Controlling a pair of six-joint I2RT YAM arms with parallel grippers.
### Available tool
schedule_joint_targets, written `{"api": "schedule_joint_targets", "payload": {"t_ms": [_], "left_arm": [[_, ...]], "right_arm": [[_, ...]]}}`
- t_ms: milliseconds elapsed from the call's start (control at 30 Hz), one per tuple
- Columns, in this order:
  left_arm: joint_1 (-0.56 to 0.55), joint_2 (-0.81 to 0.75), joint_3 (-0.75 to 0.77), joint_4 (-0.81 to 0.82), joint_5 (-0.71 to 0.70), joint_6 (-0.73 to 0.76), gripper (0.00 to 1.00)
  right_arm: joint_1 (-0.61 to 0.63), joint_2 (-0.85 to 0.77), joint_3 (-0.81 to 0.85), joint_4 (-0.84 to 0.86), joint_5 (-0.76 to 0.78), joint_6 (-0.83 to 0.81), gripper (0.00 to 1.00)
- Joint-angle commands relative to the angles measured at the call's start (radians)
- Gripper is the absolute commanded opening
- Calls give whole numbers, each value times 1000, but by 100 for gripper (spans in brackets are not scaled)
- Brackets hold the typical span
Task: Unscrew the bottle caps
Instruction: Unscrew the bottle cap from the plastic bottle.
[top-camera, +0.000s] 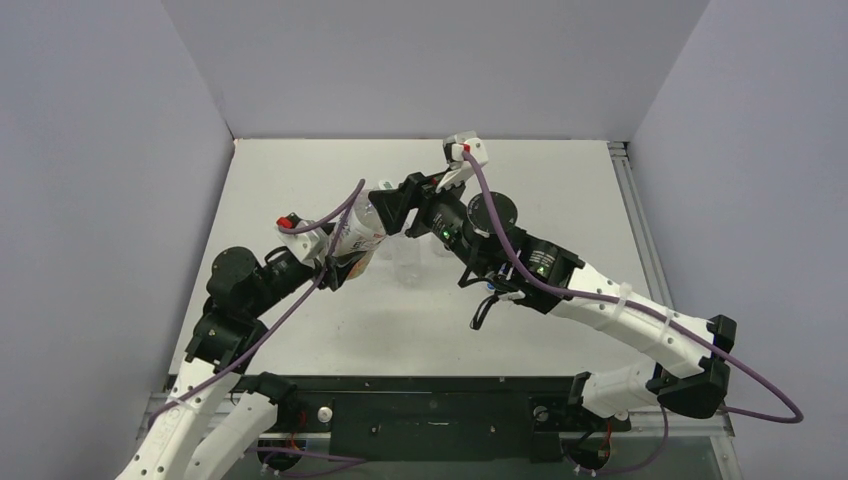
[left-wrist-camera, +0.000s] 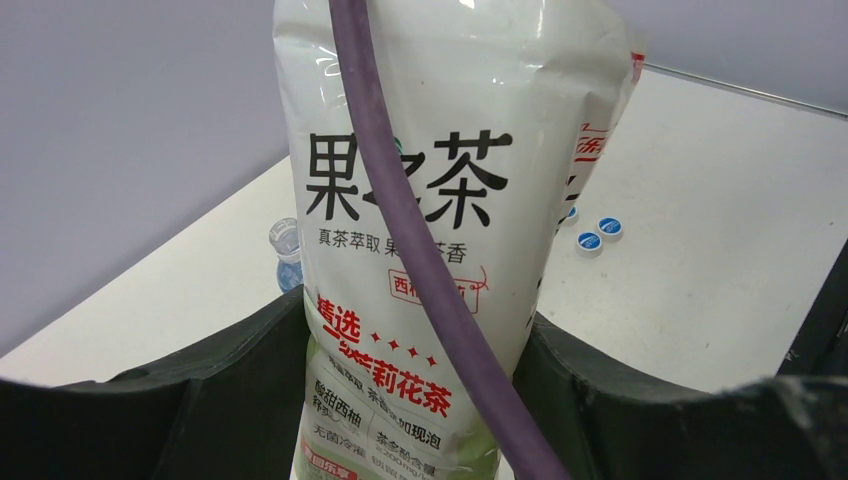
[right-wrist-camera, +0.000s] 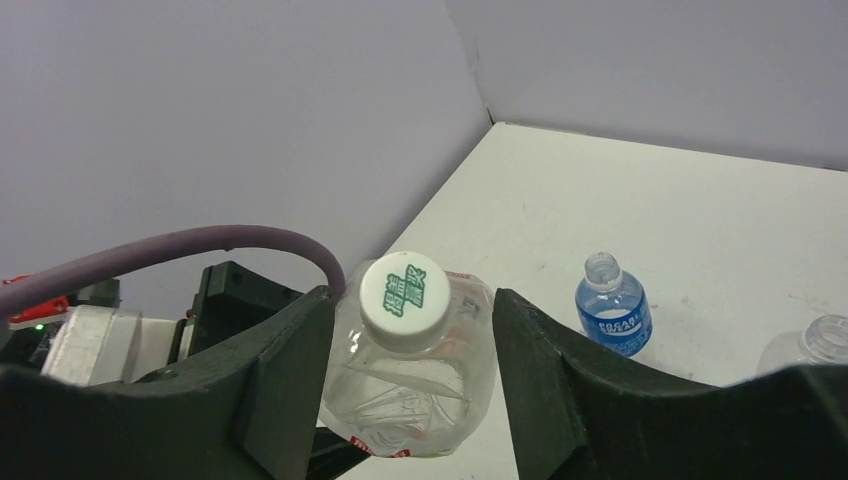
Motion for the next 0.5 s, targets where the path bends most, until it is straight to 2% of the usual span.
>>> {"api": "schedule_joint_targets", "payload": {"t_ms": [0,200,467], "left_arm": [[-1,-17,58,-29,-229,-5,4],[-1,-16,56,-23,-219,-14,4],[-1,-23,41,-18,-211,-19,4]], "right_arm": [[-10,12,38,33,19,23,55],[-12,21,47,46,2,37,44],[-16,19,55,65,4,40,45]]}}
